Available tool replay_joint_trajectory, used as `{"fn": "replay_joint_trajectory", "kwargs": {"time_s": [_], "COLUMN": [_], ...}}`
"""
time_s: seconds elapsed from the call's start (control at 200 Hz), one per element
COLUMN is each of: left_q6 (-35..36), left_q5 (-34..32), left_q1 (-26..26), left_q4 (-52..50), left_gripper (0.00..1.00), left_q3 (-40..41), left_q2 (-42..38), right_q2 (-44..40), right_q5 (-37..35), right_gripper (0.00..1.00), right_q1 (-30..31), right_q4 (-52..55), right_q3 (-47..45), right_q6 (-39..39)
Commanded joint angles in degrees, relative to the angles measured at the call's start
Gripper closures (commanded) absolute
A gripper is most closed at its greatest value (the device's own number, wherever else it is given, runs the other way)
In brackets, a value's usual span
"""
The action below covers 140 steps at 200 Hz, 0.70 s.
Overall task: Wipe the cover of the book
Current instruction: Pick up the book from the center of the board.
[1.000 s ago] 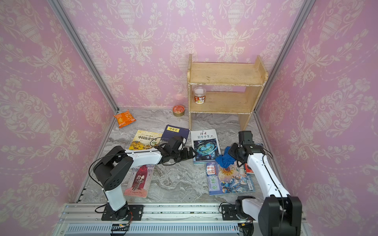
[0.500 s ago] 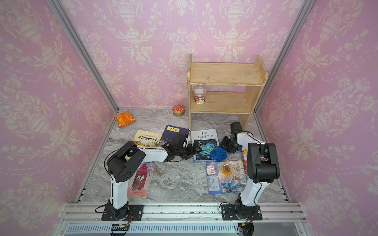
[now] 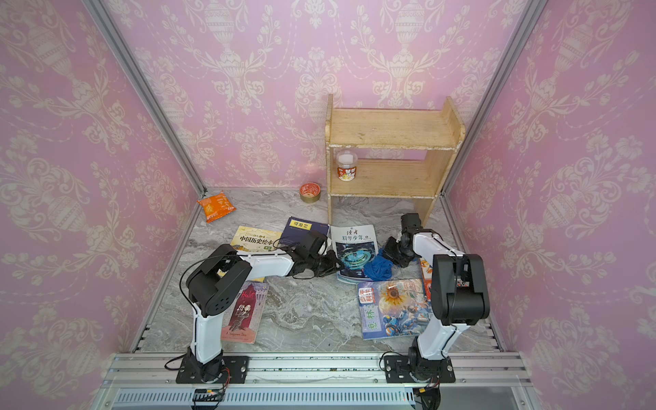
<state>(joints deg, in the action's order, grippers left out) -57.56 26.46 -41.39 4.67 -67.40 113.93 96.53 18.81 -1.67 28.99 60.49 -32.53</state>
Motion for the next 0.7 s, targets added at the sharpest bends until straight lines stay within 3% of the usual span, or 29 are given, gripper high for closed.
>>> {"fn": "replay_joint_trajectory", "kwargs": {"time_s": [0.0,0.15,0.355,0.515,0.696], "left_q6": [8.0,11.0,10.4,6.3,5.1], "left_q5": [-1.6,-2.6,-0.9,2.2,3.0], "left_q1": [0.7,2.4,3.3,3.2,3.2], "left_q4": [-9.1,-13.2,-15.7,-12.9,-15.4], "left_gripper": [0.9,1.0,1.0,1.0,0.95], "left_q3": [-1.7,4.4,18.5,31.2,38.2], "left_q2": [-7.9,-15.7,-29.1,-39.7,-47.8], "right_q2": [-5.9,-11.1,-20.4,-26.4,-23.9], "right_q5": [2.3,2.2,1.3,-4.5,-10.9], "right_gripper": [1.0,1.0,1.0,1.0,1.0], "right_q1": [0.8,1.6,6.4,18.9,31.7], "right_q4": [2.4,3.0,3.8,3.7,0.7], "right_q3": [2.7,2.5,-0.7,-1.3,-0.5], "right_q6": [0.2,0.6,2.6,2.9,1.0]}}
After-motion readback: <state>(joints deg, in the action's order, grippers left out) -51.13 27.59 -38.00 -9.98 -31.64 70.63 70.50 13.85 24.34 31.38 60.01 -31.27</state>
